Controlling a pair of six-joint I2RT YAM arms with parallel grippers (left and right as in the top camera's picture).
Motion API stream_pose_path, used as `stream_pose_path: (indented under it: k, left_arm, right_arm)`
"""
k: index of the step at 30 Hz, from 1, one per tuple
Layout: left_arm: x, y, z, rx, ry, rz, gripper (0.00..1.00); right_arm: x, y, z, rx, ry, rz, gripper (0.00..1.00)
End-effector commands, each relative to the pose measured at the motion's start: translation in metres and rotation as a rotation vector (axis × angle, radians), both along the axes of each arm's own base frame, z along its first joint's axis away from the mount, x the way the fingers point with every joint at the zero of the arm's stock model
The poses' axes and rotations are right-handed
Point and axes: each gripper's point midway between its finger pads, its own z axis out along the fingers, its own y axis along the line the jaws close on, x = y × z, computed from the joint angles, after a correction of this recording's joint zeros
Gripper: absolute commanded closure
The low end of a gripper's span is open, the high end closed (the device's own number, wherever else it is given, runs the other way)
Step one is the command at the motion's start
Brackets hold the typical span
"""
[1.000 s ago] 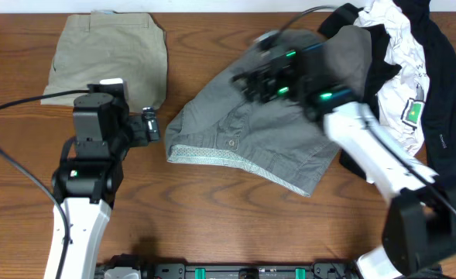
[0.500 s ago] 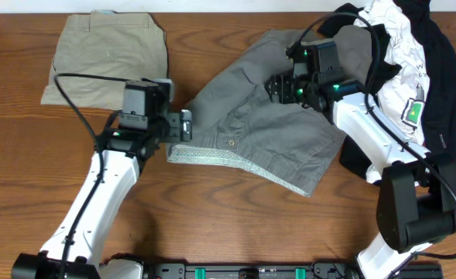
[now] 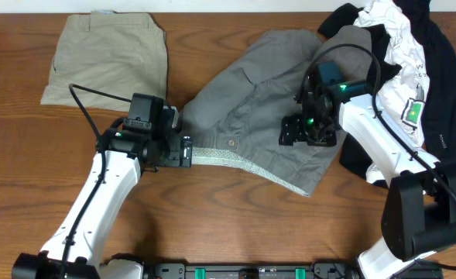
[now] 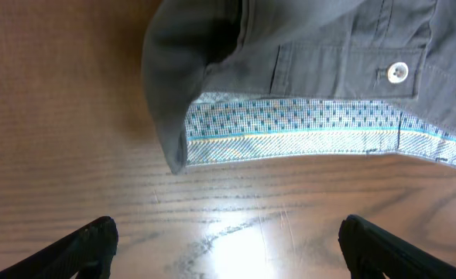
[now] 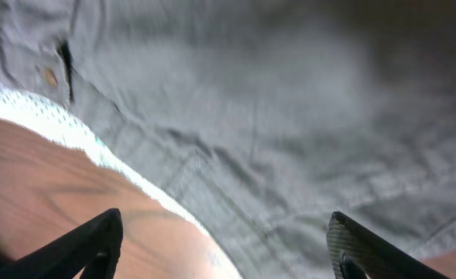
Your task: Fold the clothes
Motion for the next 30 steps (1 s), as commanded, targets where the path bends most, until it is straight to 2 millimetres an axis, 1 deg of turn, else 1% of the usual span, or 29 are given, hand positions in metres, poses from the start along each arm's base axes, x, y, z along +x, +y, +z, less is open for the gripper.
stream_pose_path:
  k: [1, 2, 4, 6, 10, 12, 14, 18, 19, 22, 24, 26, 30]
  left_arm:
    - [0.006, 0.002, -0.011, 0.031, 0.009, -0.029, 0.08]
    - [0.009, 0.002, -0.016, 0.036, 0.015, -0.044, 0.07]
    - [0.015, 0.001, -0.029, 0.046, 0.029, -0.067, 0.07]
    - [0.019, 0.000, -0.044, 0.055, 0.048, -0.089, 0.07]
    - [0.023, 0.000, -0.074, 0.082, 0.097, -0.154, 0.07]
    - [0.027, 0.002, -0.082, 0.099, 0.099, -0.155, 0.07]
    - [0.034, 0.006, -0.087, 0.120, 0.081, -0.149, 0.07]
    - [0.049, 0.004, -0.085, 0.124, 0.019, -0.153, 0.08]
    - [0.051, 0.004, -0.084, 0.123, 0.009, -0.152, 0.13]
    - [0.052, 0.004, -0.084, 0.122, 0.005, -0.152, 0.36]
    - [0.052, 0.004, -0.084, 0.122, 0.005, -0.152, 0.54]
    - [0.052, 0.004, -0.084, 0.122, 0.005, -0.152, 0.57]
    - [0.052, 0.004, -0.084, 0.122, 0.006, -0.152, 0.62]
  right_arm:
    - [-0.009, -0.011, 0.006, -0.039, 0.021, -0.018, 0.21]
    - [-0.015, -0.019, 0.004, -0.085, 0.049, -0.054, 0.23]
    - [-0.025, -0.035, 0.002, -0.177, 0.095, -0.115, 0.23]
    - [-0.034, -0.043, 0.002, -0.224, 0.130, -0.133, 0.22]
    - [-0.048, -0.040, -0.003, -0.240, 0.171, -0.109, 0.22]
    - [-0.053, -0.036, -0.011, -0.243, 0.176, -0.097, 0.22]
    - [-0.059, -0.034, -0.019, -0.247, 0.182, -0.091, 0.22]
    - [-0.074, -0.034, -0.033, -0.264, 0.217, -0.097, 0.23]
    - [-0.078, -0.034, -0.036, -0.269, 0.226, -0.101, 0.24]
    - [-0.088, -0.038, -0.042, -0.283, 0.257, -0.112, 0.30]
    - [-0.093, -0.039, -0.045, -0.288, 0.273, -0.122, 0.29]
    - [-0.096, -0.037, -0.048, -0.276, 0.280, -0.125, 0.28]
    - [-0.092, -0.033, -0.058, -0.243, 0.252, -0.128, 0.29]
